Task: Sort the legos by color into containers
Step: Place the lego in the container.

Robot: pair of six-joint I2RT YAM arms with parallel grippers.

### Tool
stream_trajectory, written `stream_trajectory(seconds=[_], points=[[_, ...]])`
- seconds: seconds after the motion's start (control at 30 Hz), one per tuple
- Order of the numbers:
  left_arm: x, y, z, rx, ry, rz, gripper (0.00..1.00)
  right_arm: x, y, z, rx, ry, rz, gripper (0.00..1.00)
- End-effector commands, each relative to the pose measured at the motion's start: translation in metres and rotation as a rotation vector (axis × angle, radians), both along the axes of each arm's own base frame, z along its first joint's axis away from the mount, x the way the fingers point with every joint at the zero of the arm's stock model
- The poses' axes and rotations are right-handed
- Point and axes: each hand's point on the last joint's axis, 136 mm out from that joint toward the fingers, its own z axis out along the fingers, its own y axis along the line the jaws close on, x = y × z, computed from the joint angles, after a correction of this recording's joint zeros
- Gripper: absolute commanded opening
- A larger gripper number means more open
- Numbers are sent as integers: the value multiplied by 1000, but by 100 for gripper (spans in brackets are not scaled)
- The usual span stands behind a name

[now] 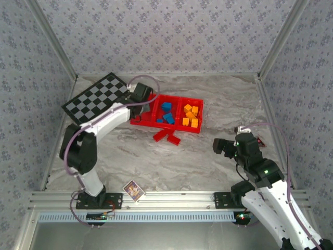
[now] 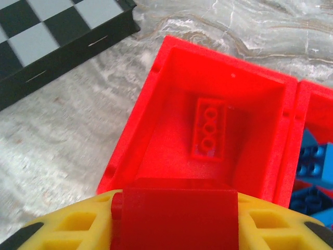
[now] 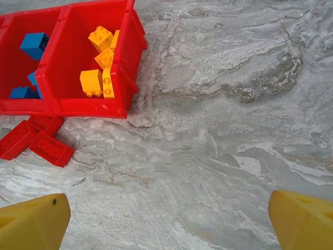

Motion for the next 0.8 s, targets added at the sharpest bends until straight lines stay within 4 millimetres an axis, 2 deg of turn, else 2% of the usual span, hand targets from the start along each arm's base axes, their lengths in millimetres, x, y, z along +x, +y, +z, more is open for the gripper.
stream_trajectory(seconds=[0.0,0.2,0.3,0.37,0.57,0.67,0.77], points=[[22,-8,0,0,10,-48,40,-2,-3,2,-14,6,-15,100],[42,-3,-20,5,71,-24,47,-3,-2,2,-19,5,-5,100],[42,-5,-21,-13,84,-31,65,-3,-1,1,-19,4,-3,100],[39,-5,-16,-29,70,-33,73,-3,-1,1,-19,4,-1,100],[19,5,17,-52,5,-48,82,-3,0,1,-18,2,3,100],[-2,7,35,-57,-24,-77,85,-3,1,1,-18,2,5,100],[-31,-1,47,-93,-64,-134,89,-3,2,3,-14,-1,8,100]])
